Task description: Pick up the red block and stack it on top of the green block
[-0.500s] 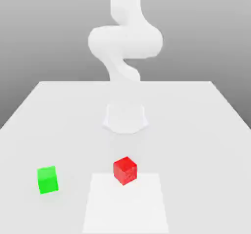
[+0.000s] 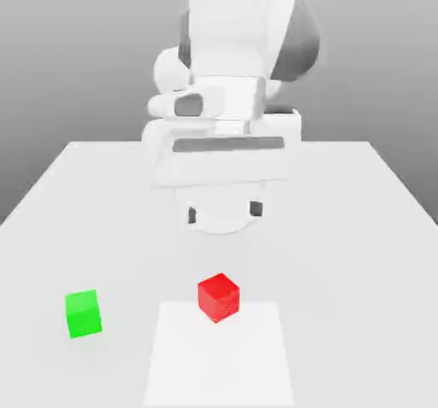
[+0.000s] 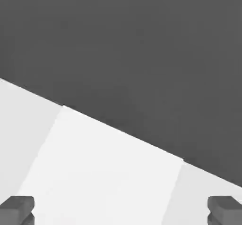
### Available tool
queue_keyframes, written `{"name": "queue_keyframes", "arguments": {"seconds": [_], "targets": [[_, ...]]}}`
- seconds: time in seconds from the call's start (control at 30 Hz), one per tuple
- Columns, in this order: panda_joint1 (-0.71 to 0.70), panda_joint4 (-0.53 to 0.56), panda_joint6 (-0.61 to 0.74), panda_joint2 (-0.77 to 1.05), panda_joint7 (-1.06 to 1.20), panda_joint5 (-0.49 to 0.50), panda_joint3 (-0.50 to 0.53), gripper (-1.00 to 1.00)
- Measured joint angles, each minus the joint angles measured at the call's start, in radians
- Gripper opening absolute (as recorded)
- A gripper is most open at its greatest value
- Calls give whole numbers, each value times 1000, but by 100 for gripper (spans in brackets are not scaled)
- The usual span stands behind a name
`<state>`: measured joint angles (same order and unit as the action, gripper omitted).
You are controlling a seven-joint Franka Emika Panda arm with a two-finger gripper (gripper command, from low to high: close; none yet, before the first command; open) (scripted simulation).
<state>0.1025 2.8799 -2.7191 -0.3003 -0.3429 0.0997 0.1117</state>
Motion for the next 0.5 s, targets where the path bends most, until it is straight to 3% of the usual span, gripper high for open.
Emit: {"name": "queue_keyframes", "arguments": {"seconds": [0.1, 0.27, 0.5], "targets": [[21, 76, -120, 156, 110, -22, 32, 0], [31, 74, -231, 291, 151, -58, 31, 0], [-49, 59, -373, 452, 229, -161, -75, 0]]}}
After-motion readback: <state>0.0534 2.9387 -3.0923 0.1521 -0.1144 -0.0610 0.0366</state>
